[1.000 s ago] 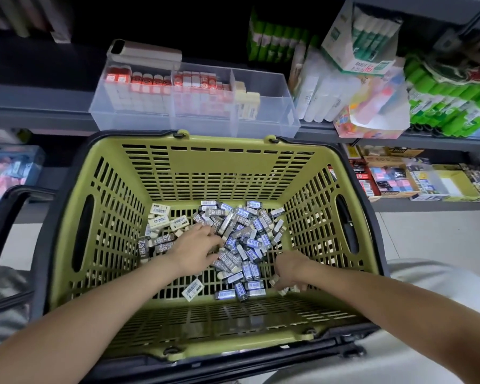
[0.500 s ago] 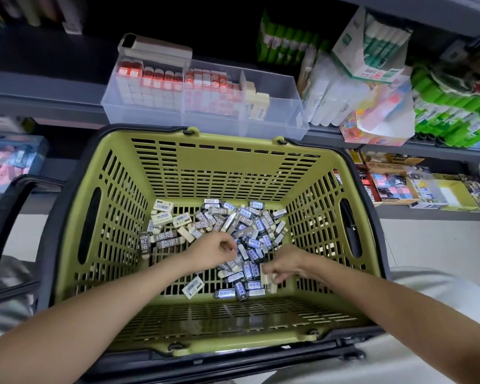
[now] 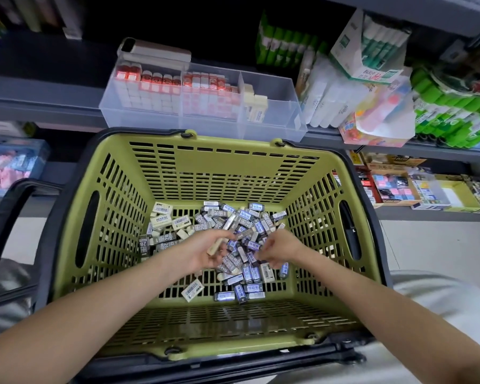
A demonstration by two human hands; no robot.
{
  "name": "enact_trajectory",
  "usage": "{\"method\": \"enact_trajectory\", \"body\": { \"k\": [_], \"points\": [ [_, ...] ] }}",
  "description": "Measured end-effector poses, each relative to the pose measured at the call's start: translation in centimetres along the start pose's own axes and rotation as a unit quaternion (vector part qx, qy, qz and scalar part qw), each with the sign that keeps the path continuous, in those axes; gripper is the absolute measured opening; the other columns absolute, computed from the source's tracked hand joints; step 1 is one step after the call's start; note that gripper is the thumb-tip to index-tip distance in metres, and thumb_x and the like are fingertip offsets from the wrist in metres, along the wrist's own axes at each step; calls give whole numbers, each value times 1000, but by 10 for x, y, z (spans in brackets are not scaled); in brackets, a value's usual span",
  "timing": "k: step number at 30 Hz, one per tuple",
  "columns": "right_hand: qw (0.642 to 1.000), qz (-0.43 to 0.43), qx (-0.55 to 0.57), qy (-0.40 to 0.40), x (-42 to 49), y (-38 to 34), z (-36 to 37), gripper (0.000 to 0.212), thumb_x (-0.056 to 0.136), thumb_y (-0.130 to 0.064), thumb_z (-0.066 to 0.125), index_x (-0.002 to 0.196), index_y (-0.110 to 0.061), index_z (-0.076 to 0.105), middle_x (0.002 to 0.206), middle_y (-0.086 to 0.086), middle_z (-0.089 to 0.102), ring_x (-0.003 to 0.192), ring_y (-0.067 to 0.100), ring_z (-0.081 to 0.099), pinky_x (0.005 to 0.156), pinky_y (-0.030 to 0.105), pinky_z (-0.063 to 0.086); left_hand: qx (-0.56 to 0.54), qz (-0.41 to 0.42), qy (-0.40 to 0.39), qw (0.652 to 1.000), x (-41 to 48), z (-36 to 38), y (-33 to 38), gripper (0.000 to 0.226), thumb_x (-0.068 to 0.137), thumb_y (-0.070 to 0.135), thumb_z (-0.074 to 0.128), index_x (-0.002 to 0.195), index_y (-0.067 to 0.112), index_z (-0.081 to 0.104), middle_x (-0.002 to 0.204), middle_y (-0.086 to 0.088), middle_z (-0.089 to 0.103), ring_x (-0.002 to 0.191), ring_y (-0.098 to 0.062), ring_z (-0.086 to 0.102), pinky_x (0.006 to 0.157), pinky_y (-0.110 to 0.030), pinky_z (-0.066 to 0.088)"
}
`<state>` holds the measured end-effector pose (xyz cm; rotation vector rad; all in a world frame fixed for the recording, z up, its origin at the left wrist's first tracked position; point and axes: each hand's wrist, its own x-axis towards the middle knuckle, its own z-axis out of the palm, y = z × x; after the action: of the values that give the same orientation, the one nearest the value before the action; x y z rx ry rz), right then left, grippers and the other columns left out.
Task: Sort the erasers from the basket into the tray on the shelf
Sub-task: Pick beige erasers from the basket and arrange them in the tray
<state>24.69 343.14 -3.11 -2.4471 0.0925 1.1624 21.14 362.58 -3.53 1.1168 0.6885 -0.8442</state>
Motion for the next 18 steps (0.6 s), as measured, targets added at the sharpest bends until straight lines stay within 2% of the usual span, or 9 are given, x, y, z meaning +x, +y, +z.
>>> {"method": "enact_trajectory", "body": {
  "k": [2, 4, 5, 6, 7, 8, 9, 13, 18],
  "points": [
    [992, 64, -110, -9, 8, 13, 17, 38, 82, -44, 66, 83, -7, 59, 67, 12, 65, 53, 7, 61, 83, 23, 53, 3, -6, 32, 999, 0, -8, 4, 19, 87, 13, 61, 102, 2, 62, 69, -4, 53, 57, -12, 47, 48, -21, 44],
    [984, 59, -167, 0, 15, 18, 32, 36, 82, -54, 61, 73, -20, 52, 39, 3, 53, 65, 1, 64, 113, 33, 18, 9, -13, 57, 998, 0, -14, 7, 13, 88, 12, 59, 96, 3, 62, 67, -4, 55, 57, -14, 49, 54, -25, 46],
    [983, 51, -176, 4, 16, 19, 35, 36, 82, -54, 60, 67, -25, 45, 30, -2, 48, 72, 0, 66, 114, 33, 9, 17, -18, 70, 997, -1, -16, 9, 11, 90, 13, 57, 93, 4, 62, 66, -4, 56, 56, -15, 50, 56, -26, 46],
    [984, 50, -170, 5, 18, 20, 36, 36, 83, -49, 63, 65, -25, 42, 28, -4, 47, 74, 1, 68, 109, 26, 23, 28, -24, 84, 996, -2, -18, 10, 12, 91, 13, 54, 91, 4, 62, 65, -5, 57, 56, -16, 50, 57, -27, 46],
    [988, 60, -145, 1, 19, 20, 33, 32, 84, -39, 66, 67, -21, 45, 34, -2, 52, 71, 5, 70, 85, 16, 44, 39, -29, 96, 994, -4, -19, 11, 15, 93, 14, 51, 90, 5, 62, 65, -5, 57, 57, -17, 51, 58, -29, 47],
    [991, 71, -109, -3, 20, 19, 28, 24, 84, -26, 68, 71, -15, 50, 45, 2, 58, 66, 8, 70, 59, 11, 47, 49, -35, 106, 993, -7, -21, 12, 18, 94, 15, 48, 87, 4, 62, 66, -6, 58, 58, -18, 52, 59, -30, 47],
    [995, 83, -60, -3, 20, 16, 21, 16, 84, -13, 66, 75, -8, 54, 57, 5, 62, 61, 11, 69, 46, 13, 47, 56, -40, 111, 991, -10, -22, 13, 21, 95, 16, 47, 85, 4, 61, 69, -8, 59, 60, -20, 54, 60, -31, 48],
    [993, 51, 109, 19, 17, -9, -4, 3, 80, 7, 60, 82, 4, 61, 66, 11, 64, 45, 13, 59, 46, 16, 48, 88, -54, 92, 990, -25, -25, 21, 22, 96, 16, 45, 90, 2, 61, 90, -17, 65, 77, -31, 63, 63, -38, 51],
    [995, 46, -78, 40, 21, -13, 3, 17, 85, -22, 66, 85, -5, 60, 61, 5, 60, 50, 11, 61, 50, 15, 50, 72, -31, 96, 992, -42, -26, 36, 18, 94, 13, 48, 90, 3, 62, 97, -18, 65, 86, -33, 62, 66, -40, 52]
  ]
}}
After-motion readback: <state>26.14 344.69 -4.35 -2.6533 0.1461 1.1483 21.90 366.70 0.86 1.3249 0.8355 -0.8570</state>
